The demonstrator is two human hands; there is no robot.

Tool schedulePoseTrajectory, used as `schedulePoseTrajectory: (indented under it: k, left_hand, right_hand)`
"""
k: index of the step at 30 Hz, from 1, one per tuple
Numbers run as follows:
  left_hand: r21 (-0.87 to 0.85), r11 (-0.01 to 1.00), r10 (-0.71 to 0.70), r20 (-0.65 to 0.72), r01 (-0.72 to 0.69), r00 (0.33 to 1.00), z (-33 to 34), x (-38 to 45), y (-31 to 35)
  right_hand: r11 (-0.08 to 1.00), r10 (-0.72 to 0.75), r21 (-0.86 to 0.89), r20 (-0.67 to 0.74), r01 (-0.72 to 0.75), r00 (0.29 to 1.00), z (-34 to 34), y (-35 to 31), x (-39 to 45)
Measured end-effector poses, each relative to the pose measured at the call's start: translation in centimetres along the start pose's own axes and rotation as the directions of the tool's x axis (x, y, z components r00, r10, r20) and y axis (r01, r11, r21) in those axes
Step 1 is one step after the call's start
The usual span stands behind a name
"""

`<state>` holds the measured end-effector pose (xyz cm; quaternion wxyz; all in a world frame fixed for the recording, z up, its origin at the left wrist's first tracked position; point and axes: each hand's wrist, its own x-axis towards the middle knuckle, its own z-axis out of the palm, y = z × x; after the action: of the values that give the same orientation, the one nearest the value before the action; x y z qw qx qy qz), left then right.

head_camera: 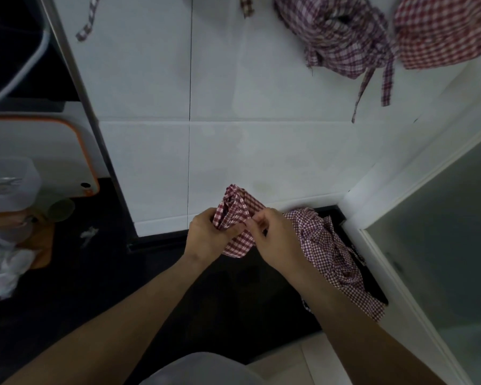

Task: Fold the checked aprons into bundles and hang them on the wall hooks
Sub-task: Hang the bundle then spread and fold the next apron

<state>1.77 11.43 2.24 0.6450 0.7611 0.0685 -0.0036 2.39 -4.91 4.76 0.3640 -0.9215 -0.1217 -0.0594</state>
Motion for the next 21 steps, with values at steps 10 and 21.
schedulePoseTrajectory:
  k: [10,21]
  left_hand:
    - [-0.577,0.752,-0.368,0.035,0.320,0.929,-2.0,1.0,1.0]
    - [-0.575,0.643,-0.322,0.396,0.506,0.860,-2.7,1.4,0.9]
  right_hand:
    - [0.947,0.099,0.297,0.080,-0.119,0.992,0.0,0.2,-0.2]
    - [0.638,0.303,0.618,0.347,-0.459,0.888,-0.5,0.4,0.0]
